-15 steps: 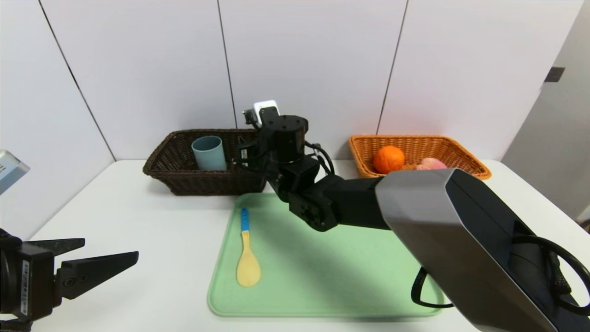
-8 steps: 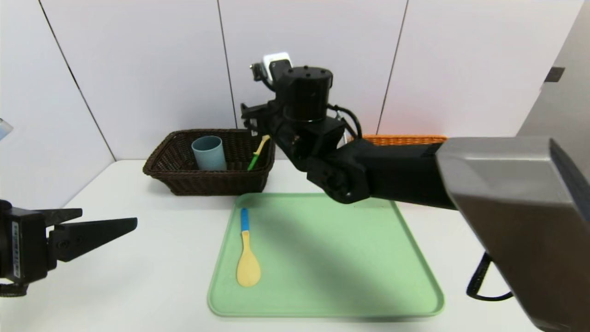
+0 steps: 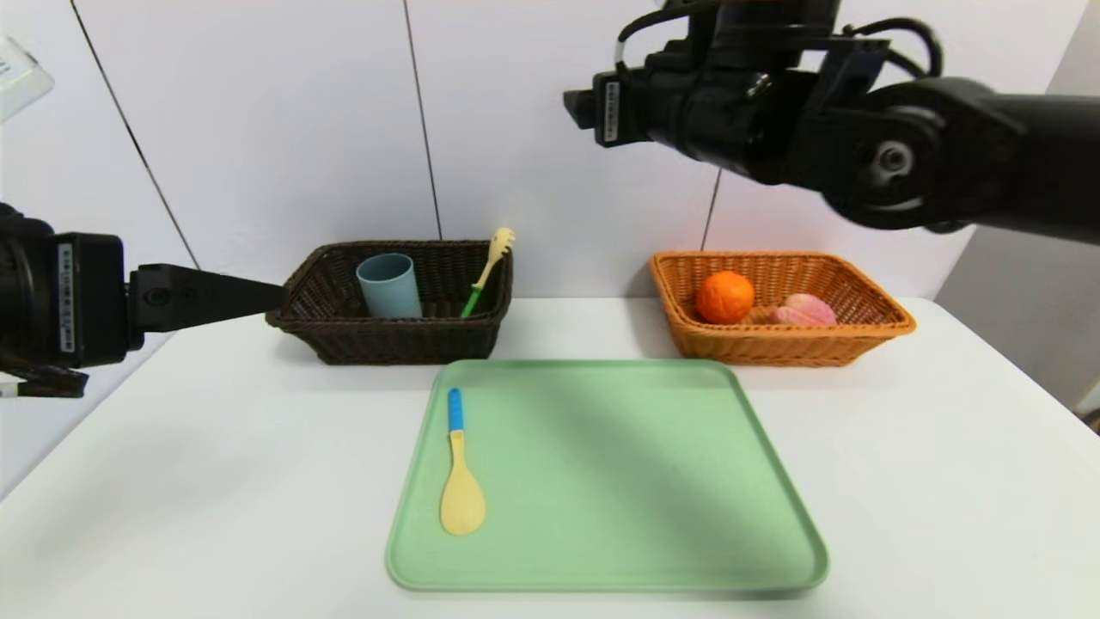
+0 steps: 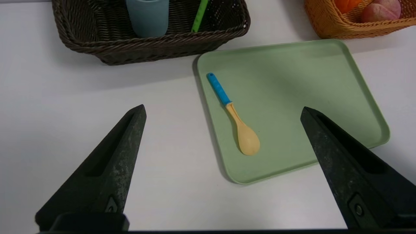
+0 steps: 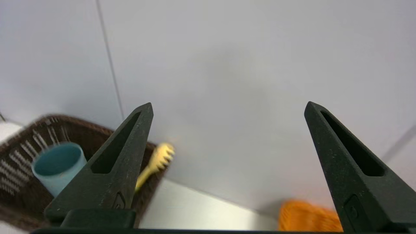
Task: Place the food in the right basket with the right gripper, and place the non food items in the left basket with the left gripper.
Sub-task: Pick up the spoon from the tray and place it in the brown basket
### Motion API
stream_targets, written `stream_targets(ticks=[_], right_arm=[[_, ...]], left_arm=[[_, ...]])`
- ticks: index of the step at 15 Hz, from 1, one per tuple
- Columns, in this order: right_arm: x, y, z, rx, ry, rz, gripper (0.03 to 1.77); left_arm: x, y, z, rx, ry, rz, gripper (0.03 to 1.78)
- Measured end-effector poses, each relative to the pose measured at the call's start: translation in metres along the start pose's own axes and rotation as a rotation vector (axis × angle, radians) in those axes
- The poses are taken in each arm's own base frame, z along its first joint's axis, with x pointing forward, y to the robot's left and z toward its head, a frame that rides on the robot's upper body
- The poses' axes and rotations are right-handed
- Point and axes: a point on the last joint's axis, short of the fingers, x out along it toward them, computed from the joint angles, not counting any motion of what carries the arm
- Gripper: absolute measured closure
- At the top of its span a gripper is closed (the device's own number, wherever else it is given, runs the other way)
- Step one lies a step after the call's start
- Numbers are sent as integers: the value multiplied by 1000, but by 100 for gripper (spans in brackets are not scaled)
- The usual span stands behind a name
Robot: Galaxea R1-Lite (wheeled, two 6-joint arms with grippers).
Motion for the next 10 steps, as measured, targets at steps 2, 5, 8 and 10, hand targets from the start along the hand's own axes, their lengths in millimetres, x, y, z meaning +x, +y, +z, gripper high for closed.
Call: stream_targets(ticks=[2,5,8,10], right_arm=[[-20,-19,7,14,136,-12,16],[-51,-47,1,87,405,-70,14],[-80,-60,-11,207,647,-154,12],[-94,-63,-16,265,752,-204,12]], left_arm=[[4,-10,2,34,13,-32,12],[11,-20,-1,74,69,-19,12],[27,-32,1,101,138,8,12],[45,-43,4,100,181,31,12]])
